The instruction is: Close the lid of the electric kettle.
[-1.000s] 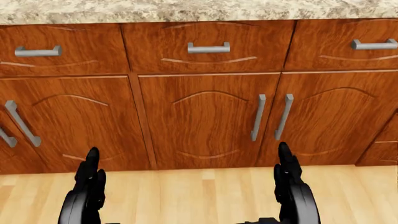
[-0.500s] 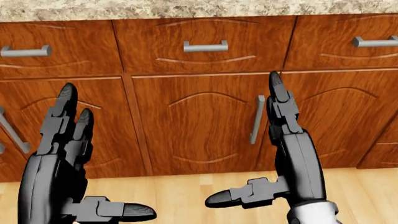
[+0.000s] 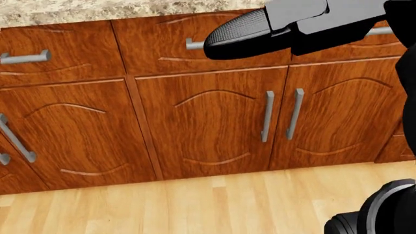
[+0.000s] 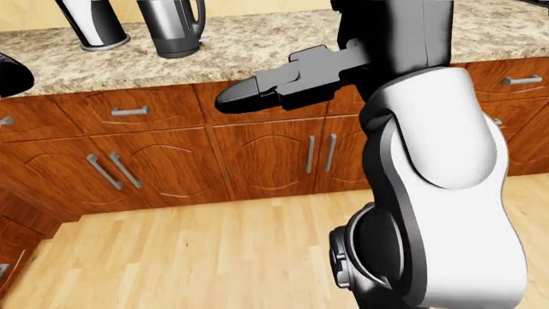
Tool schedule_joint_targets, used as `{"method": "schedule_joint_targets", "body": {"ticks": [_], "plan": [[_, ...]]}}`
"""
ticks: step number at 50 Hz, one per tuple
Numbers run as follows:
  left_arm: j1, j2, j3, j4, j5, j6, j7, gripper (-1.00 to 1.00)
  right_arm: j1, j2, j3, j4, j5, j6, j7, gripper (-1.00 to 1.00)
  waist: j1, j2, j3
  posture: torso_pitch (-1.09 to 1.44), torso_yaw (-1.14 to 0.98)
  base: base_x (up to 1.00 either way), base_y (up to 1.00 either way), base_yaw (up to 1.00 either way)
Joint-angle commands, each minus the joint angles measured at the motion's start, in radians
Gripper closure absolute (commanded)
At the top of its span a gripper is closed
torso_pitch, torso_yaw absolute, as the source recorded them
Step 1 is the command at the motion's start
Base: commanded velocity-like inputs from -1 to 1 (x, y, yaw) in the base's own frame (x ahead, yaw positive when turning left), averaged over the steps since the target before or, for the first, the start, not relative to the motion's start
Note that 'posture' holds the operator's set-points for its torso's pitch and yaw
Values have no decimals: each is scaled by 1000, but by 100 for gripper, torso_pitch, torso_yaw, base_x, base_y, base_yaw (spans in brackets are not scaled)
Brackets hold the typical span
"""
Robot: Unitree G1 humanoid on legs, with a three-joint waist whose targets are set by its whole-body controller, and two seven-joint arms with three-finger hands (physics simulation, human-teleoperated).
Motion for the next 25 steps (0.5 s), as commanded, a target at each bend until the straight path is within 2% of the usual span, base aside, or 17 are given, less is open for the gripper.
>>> {"method": "schedule_joint_targets", "body": {"ticks": [1, 4, 5, 8, 15, 19, 20, 24, 25], "plan": [[-3, 26, 11, -7, -33, -84, 9, -100, -39, -13, 8, 1, 23, -16, -8, -100, -2, 4, -21, 0, 0, 0, 0, 0], [70, 31, 8, -53, -5, -106, -7, -100, -61, -21, -13, -66, 38, 36, -21, -100, -2, 10, -14, 0, 0, 0, 0, 0], [87, 5, 2, -60, 16, -130, 18, -100, -52, -48, -13, -79, 39, 50, -20, -100, -1, 11, -13, 0, 0, 0, 0, 0], [81, 24, 8, -63, 3, -143, 30, -100, -59, -54, -53, -125, 70, 97, -14, -100, 3, 11, -12, 0, 0, 0, 0, 0], [37, 76, -12, -84, -42, -162, 56, -100, -71, -94, -82, -164, 108, 144, -35, -100, -2, 8, -9, 0, 0, 0, 0, 0], [52, 59, -32, -103, 16, -141, 45, -100, -64, -103, -85, -164, 128, 146, -51, -100, -3, 8, -9, 0, 0, 0, 0, 0], [51, 56, -31, -106, 18, -133, 44, -100, -55, -102, -82, -164, 131, 141, -57, -100, 0, 10, -33, 0, 0, 5, 0, 0], [40, 66, -10, -102, 2, -124, 50, -100, -66, -112, -83, -170, 146, 160, -66, -100, 4, 4, -26, 0, 0, 9, 0, 0], [49, 63, -8, -101, -5, -129, 47, -100, -71, -115, -89, -174, 149, 168, -67, -100, 4, 2, -18, 0, 0, 15, 0, 0]]}}
